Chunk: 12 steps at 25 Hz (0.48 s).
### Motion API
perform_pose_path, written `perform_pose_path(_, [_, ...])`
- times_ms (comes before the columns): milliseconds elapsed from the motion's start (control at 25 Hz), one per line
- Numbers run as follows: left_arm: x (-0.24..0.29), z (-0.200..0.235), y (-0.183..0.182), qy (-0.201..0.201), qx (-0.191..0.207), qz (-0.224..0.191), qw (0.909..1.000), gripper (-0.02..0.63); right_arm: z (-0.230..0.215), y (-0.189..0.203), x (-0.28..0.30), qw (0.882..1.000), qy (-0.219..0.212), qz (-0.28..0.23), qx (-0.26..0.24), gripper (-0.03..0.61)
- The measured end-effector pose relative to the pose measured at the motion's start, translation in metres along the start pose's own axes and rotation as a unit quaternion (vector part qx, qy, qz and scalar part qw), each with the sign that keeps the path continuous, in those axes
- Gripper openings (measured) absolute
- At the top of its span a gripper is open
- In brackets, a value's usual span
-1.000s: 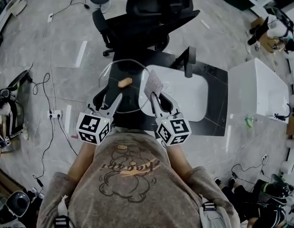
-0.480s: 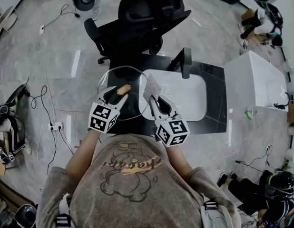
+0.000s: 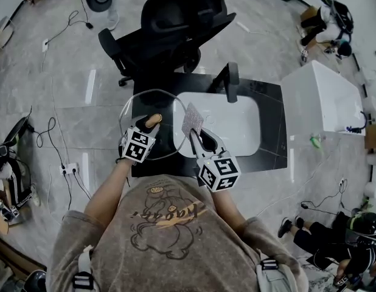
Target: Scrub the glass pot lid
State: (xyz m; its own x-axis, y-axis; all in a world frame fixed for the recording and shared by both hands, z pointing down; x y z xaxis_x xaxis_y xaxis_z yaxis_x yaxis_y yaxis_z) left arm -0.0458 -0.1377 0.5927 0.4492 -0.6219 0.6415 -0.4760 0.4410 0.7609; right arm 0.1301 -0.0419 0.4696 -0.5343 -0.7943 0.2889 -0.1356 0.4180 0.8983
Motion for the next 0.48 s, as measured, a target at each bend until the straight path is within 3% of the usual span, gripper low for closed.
perform_pose_path(240, [0.001, 0.000, 0.000, -0.004, -0.012, -0.003, 0.9999, 0.190, -0.018, 0.007, 0.004, 1.000, -0.002, 0.027, -0.010, 0.077])
perform_pose_path(480, [0.002, -0.002, -0.001, -0.005, -0.015, -0.005, 0.9999, 0.190, -0.055, -0.006, 0.039, 0.996, -0.068, 0.049, 0.006, 0.077])
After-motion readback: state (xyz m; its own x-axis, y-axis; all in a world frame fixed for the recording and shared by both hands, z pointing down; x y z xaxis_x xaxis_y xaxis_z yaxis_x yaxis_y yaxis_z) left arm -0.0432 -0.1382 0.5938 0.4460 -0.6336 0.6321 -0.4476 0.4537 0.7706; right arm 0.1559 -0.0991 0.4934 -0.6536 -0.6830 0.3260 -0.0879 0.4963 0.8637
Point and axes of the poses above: the fingertips, and each gripper's own axes: x forward along the fingers, z to its left, y out of its underside, the point moved 6 cm from there along -x, backward along the fingers, and after that the axes turned 11 degrees about -y, right-handed, at the moved point
